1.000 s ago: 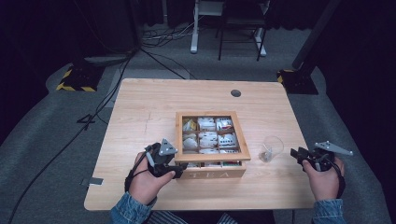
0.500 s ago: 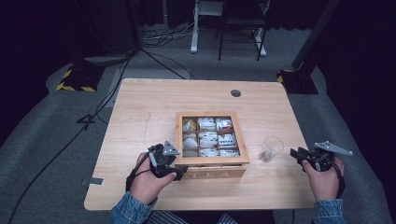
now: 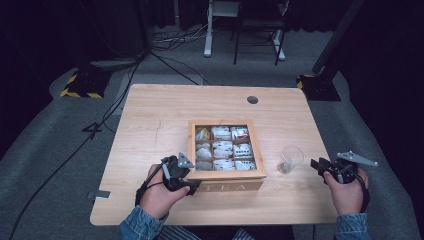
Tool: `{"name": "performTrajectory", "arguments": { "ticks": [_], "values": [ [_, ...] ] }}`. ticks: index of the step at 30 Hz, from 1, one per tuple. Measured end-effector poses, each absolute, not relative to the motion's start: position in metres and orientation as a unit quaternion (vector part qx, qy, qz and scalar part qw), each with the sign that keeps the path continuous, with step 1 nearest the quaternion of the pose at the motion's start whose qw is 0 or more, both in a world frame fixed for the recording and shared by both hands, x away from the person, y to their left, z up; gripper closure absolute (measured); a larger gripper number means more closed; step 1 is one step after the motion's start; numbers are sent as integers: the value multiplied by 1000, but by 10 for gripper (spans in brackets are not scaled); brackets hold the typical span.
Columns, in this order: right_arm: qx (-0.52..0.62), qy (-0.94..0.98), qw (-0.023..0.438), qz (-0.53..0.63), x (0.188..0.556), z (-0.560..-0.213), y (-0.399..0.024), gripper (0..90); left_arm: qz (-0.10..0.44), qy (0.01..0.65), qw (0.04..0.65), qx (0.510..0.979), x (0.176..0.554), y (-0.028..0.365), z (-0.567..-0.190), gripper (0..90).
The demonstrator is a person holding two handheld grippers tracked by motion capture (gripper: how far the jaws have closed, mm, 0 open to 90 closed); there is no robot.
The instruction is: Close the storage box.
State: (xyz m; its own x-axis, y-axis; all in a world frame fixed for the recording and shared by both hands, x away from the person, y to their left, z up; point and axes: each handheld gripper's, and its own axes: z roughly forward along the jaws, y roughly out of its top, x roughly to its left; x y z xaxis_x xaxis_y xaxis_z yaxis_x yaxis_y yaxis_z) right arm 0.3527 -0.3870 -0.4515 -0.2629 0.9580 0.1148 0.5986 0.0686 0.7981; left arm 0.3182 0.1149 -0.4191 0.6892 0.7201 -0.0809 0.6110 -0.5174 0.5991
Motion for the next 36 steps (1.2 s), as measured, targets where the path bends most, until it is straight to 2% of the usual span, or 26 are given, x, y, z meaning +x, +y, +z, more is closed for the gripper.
{"name": "performTrajectory", "arguments": {
  "ticks": [15, 19, 27, 36],
  "values": [
    [560, 696, 228, 388, 355, -453, -387, 580, 91, 365, 277, 884, 316, 118, -421, 410],
    [560, 695, 227, 390, 357, -453, -387, 576, 101, 362, 310, 873, 311, 128, -409, 403],
    [552, 701, 222, 394, 368, -454, -378, 560, 138, 383, 377, 832, 304, 161, -394, 333],
    [547, 697, 227, 404, 382, -456, -376, 493, 171, 425, 396, 796, 306, 202, -395, 306]
  ]
}}
